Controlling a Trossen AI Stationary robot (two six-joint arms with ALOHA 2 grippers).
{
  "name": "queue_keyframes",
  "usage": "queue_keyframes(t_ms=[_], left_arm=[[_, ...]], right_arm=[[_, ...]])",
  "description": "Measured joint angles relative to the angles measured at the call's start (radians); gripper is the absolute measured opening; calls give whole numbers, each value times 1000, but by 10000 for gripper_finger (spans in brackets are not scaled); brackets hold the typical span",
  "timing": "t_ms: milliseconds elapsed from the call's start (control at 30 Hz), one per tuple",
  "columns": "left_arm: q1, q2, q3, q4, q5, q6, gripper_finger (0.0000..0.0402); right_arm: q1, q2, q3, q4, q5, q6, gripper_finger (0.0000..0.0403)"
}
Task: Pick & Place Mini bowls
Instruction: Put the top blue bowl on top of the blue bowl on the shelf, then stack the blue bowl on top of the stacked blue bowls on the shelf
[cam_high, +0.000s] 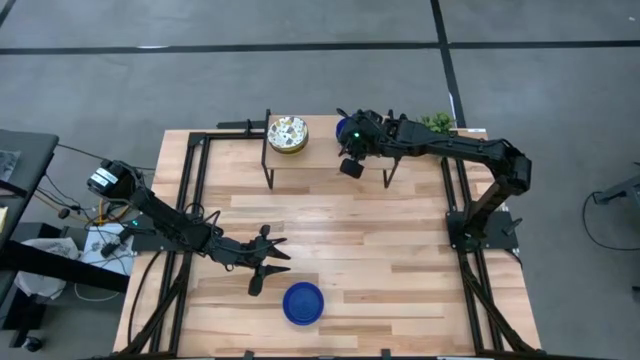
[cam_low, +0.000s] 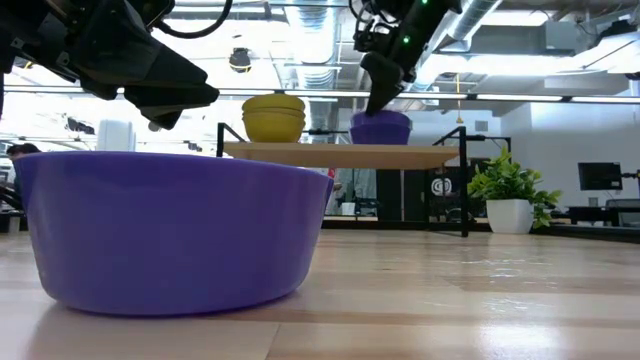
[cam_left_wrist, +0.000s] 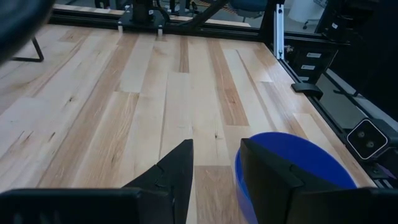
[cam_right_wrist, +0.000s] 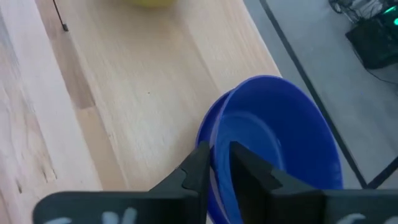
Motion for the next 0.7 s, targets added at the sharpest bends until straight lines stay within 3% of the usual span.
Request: queue_keyframes(t_ms=[467,700], left_arm=[[0,0,0,0,0,0,131],[0,0,0,0,0,0,131]], right_arm=[[23,-2,0,-5,22,-10,127],[48,-50,0,-15,21,-42,130]])
